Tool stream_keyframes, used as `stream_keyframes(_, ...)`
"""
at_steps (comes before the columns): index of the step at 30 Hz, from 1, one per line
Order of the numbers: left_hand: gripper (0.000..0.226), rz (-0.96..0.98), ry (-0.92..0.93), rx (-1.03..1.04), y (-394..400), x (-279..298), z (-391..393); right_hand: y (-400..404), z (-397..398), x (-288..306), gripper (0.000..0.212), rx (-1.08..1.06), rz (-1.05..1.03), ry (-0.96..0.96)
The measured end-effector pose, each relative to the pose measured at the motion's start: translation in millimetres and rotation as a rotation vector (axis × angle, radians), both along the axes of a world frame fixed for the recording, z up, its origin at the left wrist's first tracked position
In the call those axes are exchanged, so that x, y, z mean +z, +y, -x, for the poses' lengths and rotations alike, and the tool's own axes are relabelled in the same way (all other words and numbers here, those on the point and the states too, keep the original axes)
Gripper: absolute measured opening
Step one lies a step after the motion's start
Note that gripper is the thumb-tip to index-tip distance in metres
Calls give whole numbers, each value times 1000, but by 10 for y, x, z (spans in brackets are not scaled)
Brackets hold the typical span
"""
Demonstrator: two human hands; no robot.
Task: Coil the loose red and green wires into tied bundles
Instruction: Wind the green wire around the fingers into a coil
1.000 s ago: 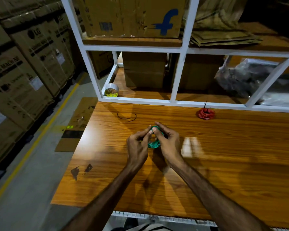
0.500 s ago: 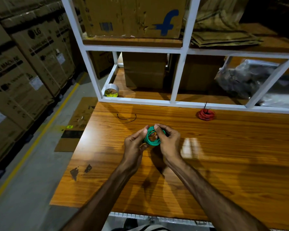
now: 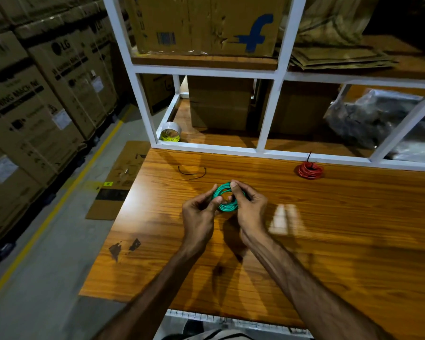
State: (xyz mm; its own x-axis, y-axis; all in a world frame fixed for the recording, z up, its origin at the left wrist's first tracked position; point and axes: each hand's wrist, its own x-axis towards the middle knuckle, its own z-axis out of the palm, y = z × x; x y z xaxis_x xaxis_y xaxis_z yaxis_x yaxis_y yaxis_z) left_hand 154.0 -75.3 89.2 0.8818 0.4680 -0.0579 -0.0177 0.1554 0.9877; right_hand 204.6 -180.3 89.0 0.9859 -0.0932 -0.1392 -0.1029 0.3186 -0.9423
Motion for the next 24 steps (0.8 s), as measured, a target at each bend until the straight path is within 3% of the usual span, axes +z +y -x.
stream_keyframes(5, 31, 37, -31, 67, -25, 36, 13, 69, 12, -25, 12, -10, -44, 35)
stream_keyframes(10, 27, 57, -4, 9, 44, 29, 4, 105, 6, -88, 12, -22, -37, 63)
stream_keyframes(16, 41, 53, -6, -36, 87, 41, 18, 200, 25, -67, 10, -35, -38, 38)
stream_keyframes(24, 26, 44, -15, 133, 96, 7, -14, 371, 51, -59, 10, -37, -53, 79)
